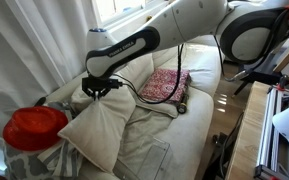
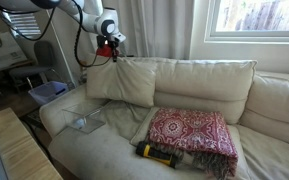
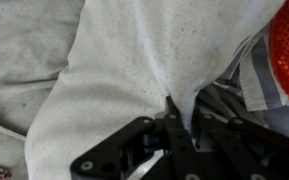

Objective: Pick up the pillow on the far left corner side of the couch and put it on the red patterned blanket

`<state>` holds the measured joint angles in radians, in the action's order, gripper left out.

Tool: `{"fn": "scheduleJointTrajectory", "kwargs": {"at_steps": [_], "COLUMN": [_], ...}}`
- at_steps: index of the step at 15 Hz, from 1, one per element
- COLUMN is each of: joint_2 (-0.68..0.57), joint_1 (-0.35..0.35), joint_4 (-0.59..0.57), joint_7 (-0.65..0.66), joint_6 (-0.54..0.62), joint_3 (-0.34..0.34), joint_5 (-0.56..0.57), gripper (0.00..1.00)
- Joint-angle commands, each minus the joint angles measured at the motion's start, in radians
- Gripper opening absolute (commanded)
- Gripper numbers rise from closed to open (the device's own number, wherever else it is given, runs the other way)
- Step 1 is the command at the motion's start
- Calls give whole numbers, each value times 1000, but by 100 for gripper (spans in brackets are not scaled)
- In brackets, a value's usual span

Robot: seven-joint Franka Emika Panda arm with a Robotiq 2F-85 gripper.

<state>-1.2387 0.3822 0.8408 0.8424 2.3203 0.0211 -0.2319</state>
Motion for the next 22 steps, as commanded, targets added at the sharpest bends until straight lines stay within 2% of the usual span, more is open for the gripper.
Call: {"fn": "scheduleJointTrajectory", "kwargs": {"at_steps": [1,7,11,12,15,18,19,22], "joint_2": [189,416,561,598,709,817,690,765], "joint_1": [15,63,92,70,73,62,23,15], "joint_4": [189,429,589,629,762,899,746,839], "joint_7": [12,34,16,48,106,196,150,184], "joint_6": [53,74,58,52,49,97,47,59], "joint_3": [-51,-157,-203,-173,-188,-186,-138,-133], "joint_5": [29,98,155,216,303,377,351,376], "gripper": [3,3,3,3,3,3,12,12]}}
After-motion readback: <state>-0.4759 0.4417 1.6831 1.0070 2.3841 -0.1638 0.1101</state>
